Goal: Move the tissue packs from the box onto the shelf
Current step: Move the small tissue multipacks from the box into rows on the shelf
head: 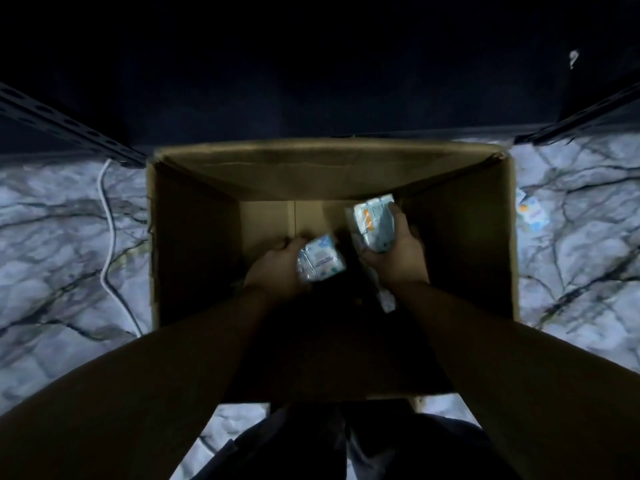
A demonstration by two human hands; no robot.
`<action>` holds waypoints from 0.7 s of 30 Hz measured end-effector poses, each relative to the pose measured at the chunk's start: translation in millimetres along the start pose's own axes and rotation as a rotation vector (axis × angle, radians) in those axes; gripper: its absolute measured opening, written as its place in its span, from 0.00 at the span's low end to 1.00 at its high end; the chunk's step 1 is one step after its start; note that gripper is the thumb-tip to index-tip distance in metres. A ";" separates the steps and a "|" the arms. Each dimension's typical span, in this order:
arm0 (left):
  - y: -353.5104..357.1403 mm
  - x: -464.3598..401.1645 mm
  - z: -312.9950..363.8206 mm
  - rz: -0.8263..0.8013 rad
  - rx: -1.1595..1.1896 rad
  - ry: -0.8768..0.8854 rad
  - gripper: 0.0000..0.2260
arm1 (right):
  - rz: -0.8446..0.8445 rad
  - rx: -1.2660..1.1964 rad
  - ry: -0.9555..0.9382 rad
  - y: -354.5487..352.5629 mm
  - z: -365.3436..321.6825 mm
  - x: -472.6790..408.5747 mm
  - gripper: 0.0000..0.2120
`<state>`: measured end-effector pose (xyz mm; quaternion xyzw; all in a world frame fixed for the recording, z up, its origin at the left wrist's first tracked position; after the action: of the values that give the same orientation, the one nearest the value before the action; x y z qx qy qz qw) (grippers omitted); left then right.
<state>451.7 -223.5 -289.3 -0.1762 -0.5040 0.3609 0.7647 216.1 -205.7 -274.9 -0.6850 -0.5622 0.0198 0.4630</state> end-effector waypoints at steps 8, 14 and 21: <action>-97.3 111.6 57.7 0.138 0.121 0.026 0.37 | -0.020 -0.059 -0.132 -97.8 -85.4 90.6 0.47; -189.4 215.4 110.8 0.247 0.190 0.048 0.36 | 0.055 -0.096 -0.213 -194.7 -170.2 166.1 0.45; -289.7 317.5 169.8 0.368 0.243 0.062 0.32 | 0.082 -0.169 -0.332 -294.1 -248.5 241.4 0.46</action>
<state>481.1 -204.2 171.5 -0.1827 -0.3925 0.5468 0.7167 219.7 -185.4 179.1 -0.7312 -0.6019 0.1042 0.3037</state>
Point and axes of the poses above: each hand's wrist, its own x-axis away from the middle knuckle, its own y-axis out of the palm, z = x × y, the point moved 5 cm from there along -x, towards the middle knuckle, and after that the axes turned 4 degrees about z, right-handed, at the moved point
